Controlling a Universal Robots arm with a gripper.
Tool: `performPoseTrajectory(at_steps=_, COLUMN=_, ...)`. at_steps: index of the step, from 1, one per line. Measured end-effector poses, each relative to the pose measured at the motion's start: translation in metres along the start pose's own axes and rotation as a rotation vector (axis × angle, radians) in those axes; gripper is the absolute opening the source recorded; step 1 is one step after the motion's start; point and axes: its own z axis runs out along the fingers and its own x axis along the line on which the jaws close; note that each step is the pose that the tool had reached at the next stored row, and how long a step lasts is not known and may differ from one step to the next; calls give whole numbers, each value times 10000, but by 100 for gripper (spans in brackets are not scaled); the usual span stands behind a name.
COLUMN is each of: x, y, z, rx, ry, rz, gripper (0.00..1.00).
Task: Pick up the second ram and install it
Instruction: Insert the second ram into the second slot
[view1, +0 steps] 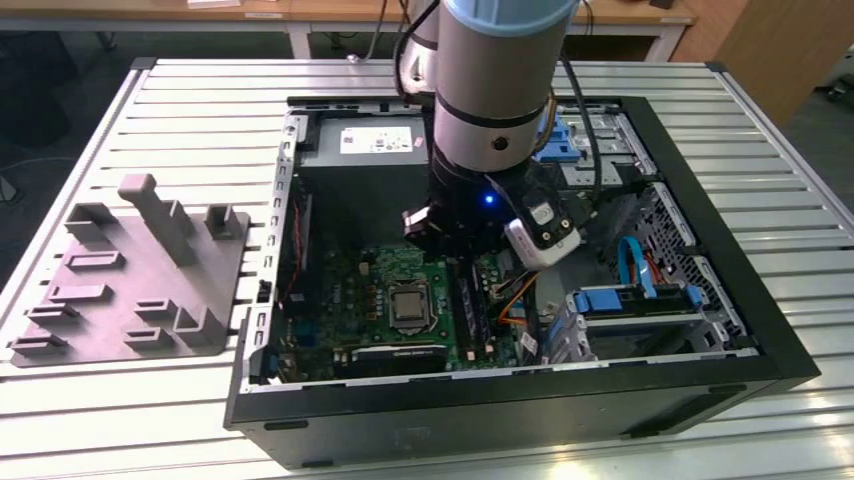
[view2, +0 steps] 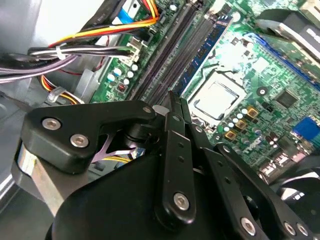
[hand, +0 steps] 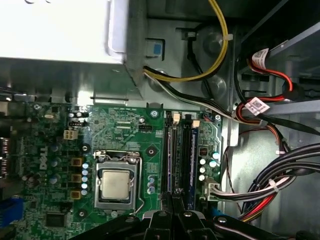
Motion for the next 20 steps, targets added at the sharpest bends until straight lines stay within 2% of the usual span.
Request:
performPoseTrajectory(at_steps=4, x=-25, y=-9, z=58, rx=0, ry=0, rz=4, gripper=11)
performPoseTrajectory(at_steps=9, x=-25, y=-10, z=80, rx=2, ry=0, rz=9, gripper=11)
performPoseTrajectory(at_steps=20, x=-1, y=7, z=192, rx=2, ry=0, rz=9, gripper=11)
